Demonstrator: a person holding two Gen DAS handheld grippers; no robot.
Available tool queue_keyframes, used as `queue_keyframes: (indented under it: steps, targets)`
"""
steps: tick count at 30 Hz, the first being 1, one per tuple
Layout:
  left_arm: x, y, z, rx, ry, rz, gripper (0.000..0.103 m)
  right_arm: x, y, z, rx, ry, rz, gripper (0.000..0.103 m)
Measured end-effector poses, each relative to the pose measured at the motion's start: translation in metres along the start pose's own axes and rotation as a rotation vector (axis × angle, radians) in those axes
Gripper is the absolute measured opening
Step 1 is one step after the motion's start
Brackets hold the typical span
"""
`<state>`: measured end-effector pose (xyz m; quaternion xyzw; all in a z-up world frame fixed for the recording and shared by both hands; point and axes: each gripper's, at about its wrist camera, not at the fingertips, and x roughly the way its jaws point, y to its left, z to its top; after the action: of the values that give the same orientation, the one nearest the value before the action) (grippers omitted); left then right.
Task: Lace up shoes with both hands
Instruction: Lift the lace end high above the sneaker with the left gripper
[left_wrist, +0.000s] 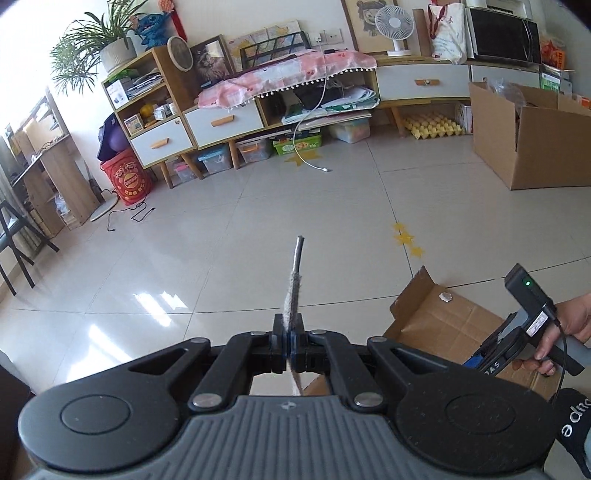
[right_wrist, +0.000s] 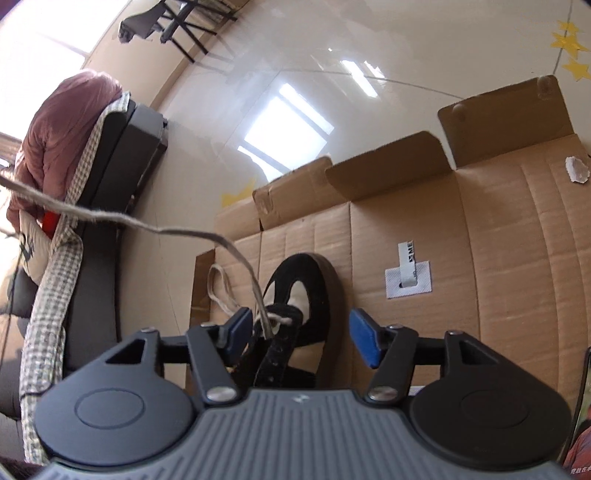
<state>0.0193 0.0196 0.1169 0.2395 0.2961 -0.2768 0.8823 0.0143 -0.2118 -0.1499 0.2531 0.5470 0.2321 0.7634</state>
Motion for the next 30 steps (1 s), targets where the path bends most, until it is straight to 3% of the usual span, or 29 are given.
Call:
queue_keyframes:
  steps: [6, 15, 22, 27, 30]
  targets:
    - [-0.013, 0.001, 0.016, -0.1, -0.088, -0.126, 0.001, 0.006, 0.01, -0.003, -0.086, 0.005, -0.036, 0.072]
    - [-0.016, -0.001, 0.093, -0.117, -0.203, -0.246, 0.001, -0.015, 0.01, 0.016, -0.08, -0.091, -0.027, 0.075]
    - [0.008, -0.034, 0.131, -0.088, -0.21, -0.339, 0.001, -0.03, -0.003, 0.022, -0.035, -0.142, -0.03, 0.075]
    - [0.019, -0.053, 0.149, -0.046, -0.214, -0.364, 0.001, -0.035, -0.01, 0.019, -0.019, -0.148, -0.028, 0.076]
    - [0.024, -0.059, 0.148, 0.023, -0.163, -0.341, 0.001, -0.037, -0.013, 0.018, -0.011, -0.151, -0.031, 0.077]
